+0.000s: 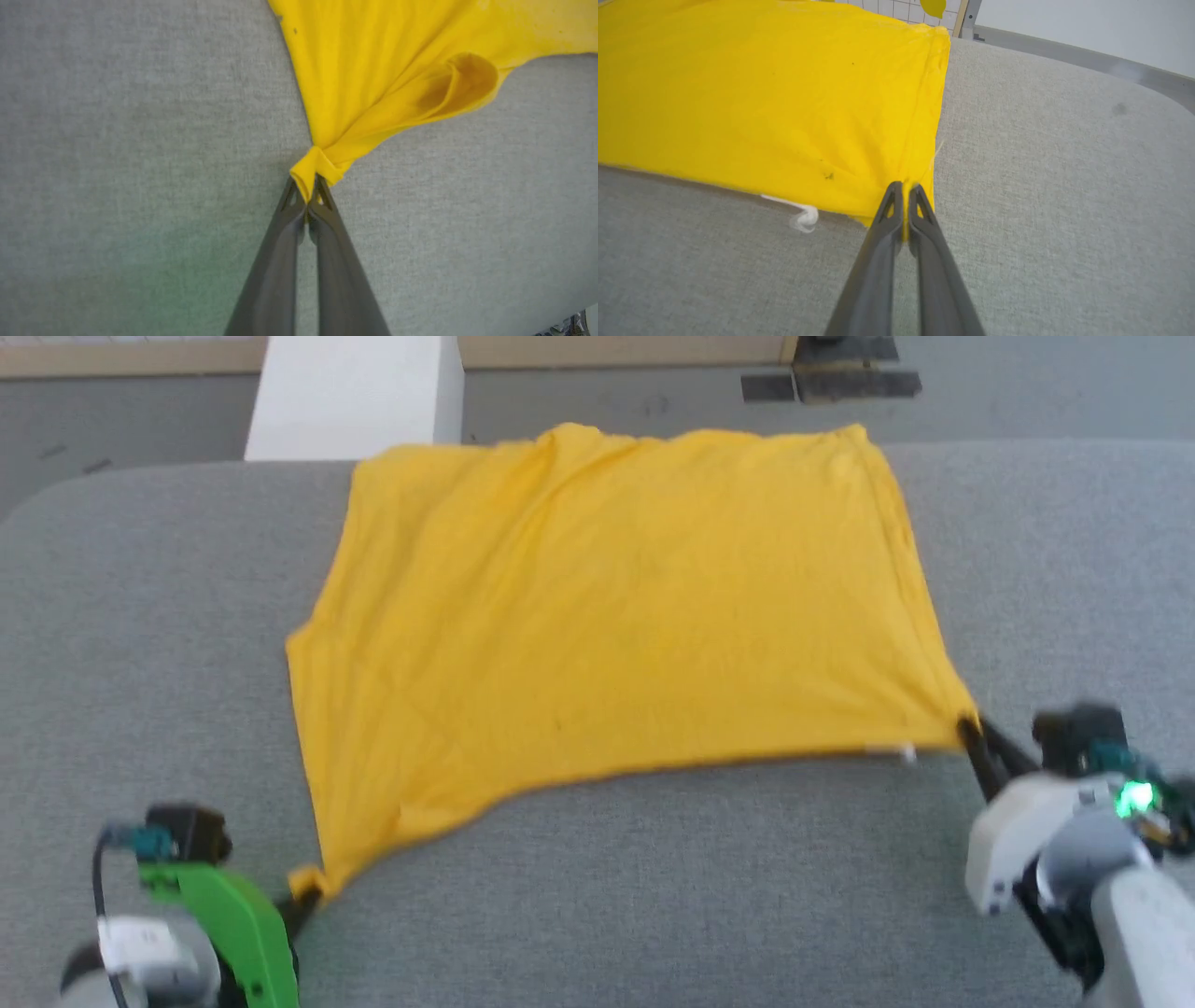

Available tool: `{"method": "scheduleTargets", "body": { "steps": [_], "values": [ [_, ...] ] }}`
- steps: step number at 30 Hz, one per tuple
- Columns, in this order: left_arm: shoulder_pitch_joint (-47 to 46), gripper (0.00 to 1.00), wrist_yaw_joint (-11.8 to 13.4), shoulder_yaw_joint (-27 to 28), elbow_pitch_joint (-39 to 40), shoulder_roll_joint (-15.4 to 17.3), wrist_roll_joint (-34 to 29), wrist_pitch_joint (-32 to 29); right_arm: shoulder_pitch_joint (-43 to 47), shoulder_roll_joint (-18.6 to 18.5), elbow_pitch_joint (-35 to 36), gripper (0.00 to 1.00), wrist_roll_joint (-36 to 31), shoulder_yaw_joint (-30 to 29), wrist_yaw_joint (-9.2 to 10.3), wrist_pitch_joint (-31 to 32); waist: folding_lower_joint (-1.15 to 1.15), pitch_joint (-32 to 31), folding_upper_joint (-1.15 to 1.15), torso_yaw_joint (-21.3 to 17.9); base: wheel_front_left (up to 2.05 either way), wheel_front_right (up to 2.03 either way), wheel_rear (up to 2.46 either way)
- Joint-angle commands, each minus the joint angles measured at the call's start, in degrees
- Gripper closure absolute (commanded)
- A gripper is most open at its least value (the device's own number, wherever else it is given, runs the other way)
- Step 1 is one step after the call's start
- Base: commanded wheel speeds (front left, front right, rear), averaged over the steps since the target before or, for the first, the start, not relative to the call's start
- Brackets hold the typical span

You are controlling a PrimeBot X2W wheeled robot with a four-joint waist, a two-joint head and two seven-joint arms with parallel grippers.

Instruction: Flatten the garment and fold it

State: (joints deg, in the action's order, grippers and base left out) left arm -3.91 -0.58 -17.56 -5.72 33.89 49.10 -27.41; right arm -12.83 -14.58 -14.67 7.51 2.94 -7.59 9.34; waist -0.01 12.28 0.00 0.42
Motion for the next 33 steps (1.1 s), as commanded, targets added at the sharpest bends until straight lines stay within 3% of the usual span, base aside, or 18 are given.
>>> {"method": "scheduleTargets", "body": {
  "steps": [1, 13, 17, 26, 33],
  "values": [
    [4.0, 1.0, 1.3, -0.2, 0.9, -0.2, 1.4, -0.8, 2.7, 1.0, 0.9, 1.0, 0.0, -1.5, 0.1, 0.5, 0.01, -2.2, 0.0, 1.2, 0.0, 0.0, 0.0],
    [18.2, 1.0, 6.8, -0.1, 10.3, -2.5, 2.9, 2.1, 22.8, 9.6, 12.1, 1.0, -0.2, -13.3, 0.1, 6.9, 0.01, -4.7, 0.0, 2.4, 0.0, 0.0, 0.0],
    [18.8, 1.0, 7.2, 0.1, 11.5, -3.4, -0.6, 7.7, 25.5, 10.8, 14.8, 1.0, -0.1, -14.8, 0.1, 6.2, 0.01, -5.0, 0.0, 2.1, 0.0, 0.0, 0.0],
    [11.2, 1.0, 9.1, 0.1, 11.5, -9.0, -13.5, 28.1, 23.8, 11.6, 14.5, 1.0, 0.3, -9.6, 0.1, -6.1, 0.01, -5.6, 0.0, 1.6, 0.0, 0.0, 0.0],
    [1.4, 1.0, 7.8, -0.5, 6.1, -10.0, -18.2, 34.2, 18.0, 9.8, 13.6, 1.0, -1.1, -6.3, 0.1, -8.7, 0.01, -5.1, 0.0, 0.4, 0.0, 0.0, 0.0]
  ]
}}
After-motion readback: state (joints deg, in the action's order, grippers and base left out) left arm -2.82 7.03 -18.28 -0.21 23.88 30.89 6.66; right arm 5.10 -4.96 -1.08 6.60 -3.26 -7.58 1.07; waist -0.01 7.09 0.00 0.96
